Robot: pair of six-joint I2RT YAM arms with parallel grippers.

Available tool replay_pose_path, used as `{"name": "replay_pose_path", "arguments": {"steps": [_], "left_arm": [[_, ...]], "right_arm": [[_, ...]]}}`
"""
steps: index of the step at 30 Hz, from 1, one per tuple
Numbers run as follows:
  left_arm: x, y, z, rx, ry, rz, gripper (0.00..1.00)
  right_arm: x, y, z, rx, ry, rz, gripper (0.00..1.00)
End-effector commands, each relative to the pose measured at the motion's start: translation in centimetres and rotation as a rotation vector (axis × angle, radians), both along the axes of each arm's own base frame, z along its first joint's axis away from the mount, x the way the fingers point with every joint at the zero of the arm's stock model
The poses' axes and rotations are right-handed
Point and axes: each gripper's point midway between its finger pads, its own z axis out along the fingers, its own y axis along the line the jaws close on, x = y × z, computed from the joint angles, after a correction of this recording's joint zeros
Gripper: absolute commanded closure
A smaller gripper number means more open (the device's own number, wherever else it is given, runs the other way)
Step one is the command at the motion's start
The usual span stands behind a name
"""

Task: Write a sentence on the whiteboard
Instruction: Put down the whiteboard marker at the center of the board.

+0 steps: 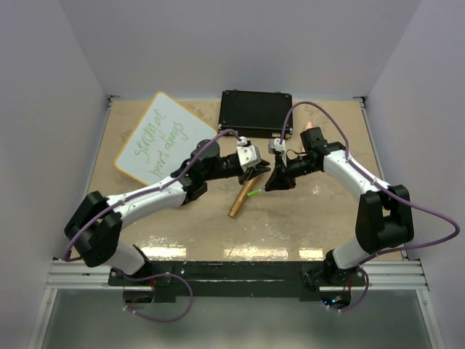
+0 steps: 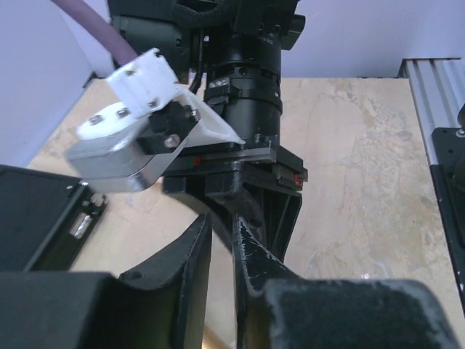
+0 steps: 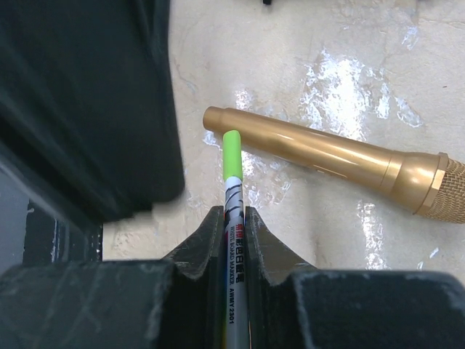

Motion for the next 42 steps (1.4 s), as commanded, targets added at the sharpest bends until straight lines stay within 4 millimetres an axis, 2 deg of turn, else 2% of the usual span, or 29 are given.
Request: {"name": "replay_pose_path", "arguments": {"steps": [1,2,5,8,10,15,19,22,28,30,33,34,39,42], "left_arm": [[-0.1,4.8,2.5,0.002,-0.067,0.104,0.7],[0.5,6.2,1.9,0.018,-0.054,0.138,0.56],[-0.1,9.0,-0.4,0.081,-0.002,0.164,0.43],[-1.2,10.1,-3.0,0.156,0.038,0.147,0.37],[-2.3,9.8,-4.6,0.184,0.064,0.083,0.35],[-4.7,6.6,-7.5,0.287,0.055,-0.062,0.35],[-4.0,4.9,-9.1,0.339,0.074,-0.086,0.35],[-4.1,4.2,-9.3,0.336,0.08,-0.114,0.35],[-3.7,3.9,-10.7,0.367,0.109,-0.118,0.37],[-3.7,3.8,-10.8,0.363,0.111,-0.12,0.39],[-3.9,3.4,-10.9,0.361,0.13,-0.141,0.49],[-3.8,3.3,-10.8,0.364,0.133,-0.145,0.57],[-3.8,3.2,-11.2,0.374,0.155,-0.149,0.75],[-3.7,2.8,-10.7,0.353,0.165,-0.152,1.0]], "right_arm": [[-0.2,0.2,1.2,0.014,-0.041,0.005,1.0],[-0.2,0.1,1.2,0.014,-0.045,0.008,1.0],[-0.3,0.1,1.4,0.019,-0.054,0.016,1.0],[-0.7,0.1,1.6,0.029,-0.058,0.037,1.0],[-1.0,0.1,1.7,0.034,-0.056,0.05,1.0],[-1.5,0.1,2.0,0.048,-0.078,0.081,1.0],[-1.7,0.0,2.2,0.048,-0.086,0.086,1.0],[-1.8,0.0,2.2,0.049,-0.093,0.088,1.0],[-2.2,0.0,2.5,0.061,-0.094,0.107,1.0],[-2.3,0.0,2.6,0.064,-0.104,0.116,1.0],[-2.4,0.1,2.6,0.065,-0.106,0.122,1.0],[-2.5,0.0,2.7,0.065,-0.107,0.123,1.0],[-2.5,0.0,2.7,0.068,-0.111,0.125,1.0],[-2.6,0.1,2.6,0.071,-0.106,0.13,1.0]]}}
